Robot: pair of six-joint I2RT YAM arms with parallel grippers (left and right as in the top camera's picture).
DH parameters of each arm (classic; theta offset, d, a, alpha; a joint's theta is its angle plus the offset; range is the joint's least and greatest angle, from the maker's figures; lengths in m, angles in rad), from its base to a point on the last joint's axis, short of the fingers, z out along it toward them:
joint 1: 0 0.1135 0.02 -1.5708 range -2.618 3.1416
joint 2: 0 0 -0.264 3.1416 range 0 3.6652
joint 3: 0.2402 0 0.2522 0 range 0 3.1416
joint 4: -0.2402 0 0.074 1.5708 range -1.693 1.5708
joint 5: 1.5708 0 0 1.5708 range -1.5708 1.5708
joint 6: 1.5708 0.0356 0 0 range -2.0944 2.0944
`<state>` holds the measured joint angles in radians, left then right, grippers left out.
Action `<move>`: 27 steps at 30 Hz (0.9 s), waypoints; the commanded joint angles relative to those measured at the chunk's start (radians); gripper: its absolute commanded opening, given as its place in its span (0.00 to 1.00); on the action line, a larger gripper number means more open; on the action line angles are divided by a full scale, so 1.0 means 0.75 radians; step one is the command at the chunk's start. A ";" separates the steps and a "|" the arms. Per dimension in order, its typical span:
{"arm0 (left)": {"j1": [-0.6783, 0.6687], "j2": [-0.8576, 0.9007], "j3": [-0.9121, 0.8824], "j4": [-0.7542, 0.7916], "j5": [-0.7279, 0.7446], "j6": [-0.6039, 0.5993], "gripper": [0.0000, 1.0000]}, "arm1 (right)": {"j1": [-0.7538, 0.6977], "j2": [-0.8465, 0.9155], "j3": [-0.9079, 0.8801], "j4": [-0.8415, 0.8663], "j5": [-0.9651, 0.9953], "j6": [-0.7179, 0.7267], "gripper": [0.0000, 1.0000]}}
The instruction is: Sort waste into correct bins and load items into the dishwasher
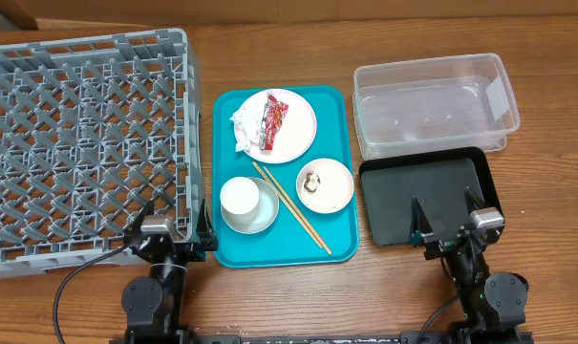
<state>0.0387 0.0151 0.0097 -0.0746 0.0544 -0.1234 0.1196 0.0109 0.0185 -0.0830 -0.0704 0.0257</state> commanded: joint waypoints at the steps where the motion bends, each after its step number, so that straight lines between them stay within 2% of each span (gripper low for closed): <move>1: -0.008 -0.013 -0.006 0.000 -0.018 0.016 1.00 | 0.009 -0.011 -0.014 0.004 0.013 0.001 1.00; 15: -0.008 -0.013 -0.006 -0.001 -0.018 0.015 1.00 | 0.009 -0.011 -0.014 0.005 0.012 0.006 1.00; 20: -0.008 -0.013 -0.006 -0.001 -0.012 -0.120 1.00 | 0.009 -0.011 -0.014 0.004 0.013 0.149 1.00; 27: -0.009 -0.013 -0.001 -0.009 -0.010 -0.125 1.00 | 0.009 -0.011 0.008 -0.028 0.013 0.252 1.00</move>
<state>0.0387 0.0151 0.0097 -0.0750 0.0544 -0.1928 0.1196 0.0109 0.0185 -0.0917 -0.0704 0.1612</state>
